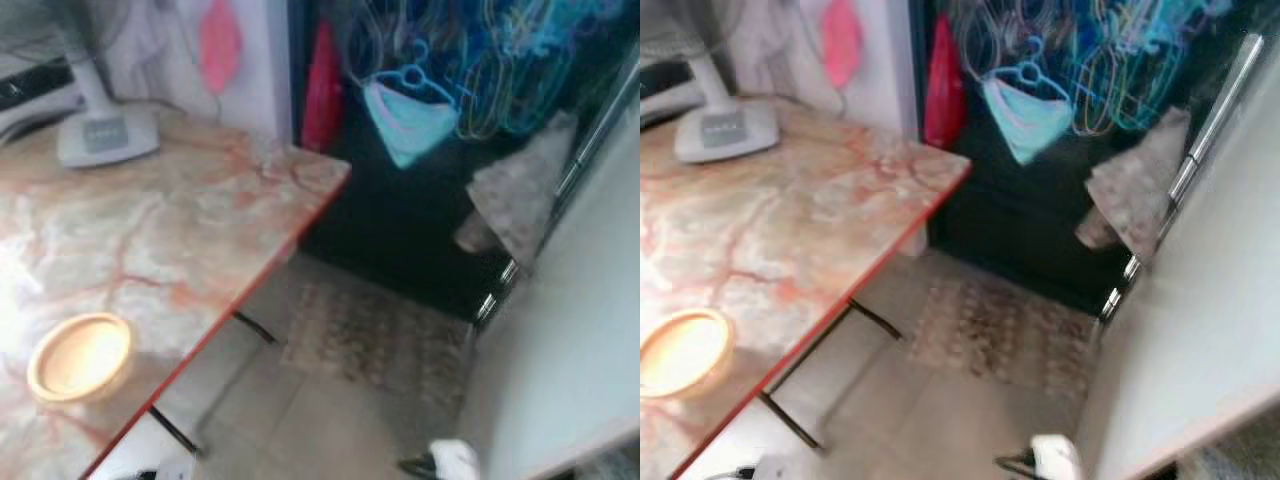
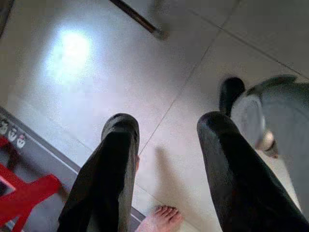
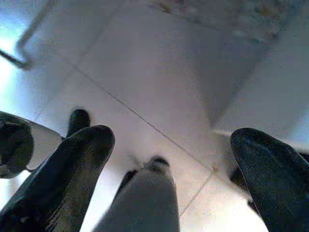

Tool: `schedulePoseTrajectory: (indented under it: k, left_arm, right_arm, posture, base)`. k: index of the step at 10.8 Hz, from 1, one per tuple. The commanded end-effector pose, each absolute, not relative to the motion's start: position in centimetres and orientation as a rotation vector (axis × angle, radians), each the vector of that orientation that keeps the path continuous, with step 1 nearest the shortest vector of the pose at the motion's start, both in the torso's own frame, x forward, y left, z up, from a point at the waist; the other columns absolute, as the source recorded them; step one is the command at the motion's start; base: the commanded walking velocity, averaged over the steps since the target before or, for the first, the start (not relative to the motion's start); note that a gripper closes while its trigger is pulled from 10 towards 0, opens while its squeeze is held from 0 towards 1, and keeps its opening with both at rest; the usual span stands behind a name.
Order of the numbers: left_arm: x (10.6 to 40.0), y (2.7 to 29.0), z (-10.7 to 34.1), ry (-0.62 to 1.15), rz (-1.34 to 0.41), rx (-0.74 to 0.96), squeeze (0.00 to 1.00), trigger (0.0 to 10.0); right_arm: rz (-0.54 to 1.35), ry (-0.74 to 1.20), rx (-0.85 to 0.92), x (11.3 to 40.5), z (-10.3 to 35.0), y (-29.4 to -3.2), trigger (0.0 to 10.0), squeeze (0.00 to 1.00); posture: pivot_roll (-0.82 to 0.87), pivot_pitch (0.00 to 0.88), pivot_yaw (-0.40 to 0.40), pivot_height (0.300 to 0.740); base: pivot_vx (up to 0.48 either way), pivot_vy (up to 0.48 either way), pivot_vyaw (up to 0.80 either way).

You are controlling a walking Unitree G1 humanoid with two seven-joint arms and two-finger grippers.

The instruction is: Restocking fridge

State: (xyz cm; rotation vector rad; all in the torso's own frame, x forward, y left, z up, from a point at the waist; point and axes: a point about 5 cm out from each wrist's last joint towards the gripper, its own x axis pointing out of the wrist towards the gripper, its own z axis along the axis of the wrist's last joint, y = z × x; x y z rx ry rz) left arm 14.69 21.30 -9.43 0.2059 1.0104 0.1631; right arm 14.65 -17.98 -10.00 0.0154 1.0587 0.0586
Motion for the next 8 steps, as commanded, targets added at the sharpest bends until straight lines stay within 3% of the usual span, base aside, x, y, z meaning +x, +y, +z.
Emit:
schedulePoseTrajectory:
  k: [1, 8]
  left_arm:
    - [14.6, 21.02, -9.52, 1.015, 0.164, 0.205, 0.0, 10.0]
    - [14.9, 21.05, -9.39, 1.004, 0.18, 0.211, 0.0, 10.0]
  right_arm:
    - [0.043, 1.082, 0.002, 13.88, -10.19, -18.8, 10.0, 0.0]
    - [0.064, 1.078, -0.009, 14.09, -10.12, -18.72, 10.0, 0.0]
  posture:
    - [0.02, 0.003, 0.008, 0.74]
    - [0.02, 0.017, 0.007, 0.74]
  base:
    - [0.0, 0.0, 0.8]
    - [0.0, 0.0, 0.8]
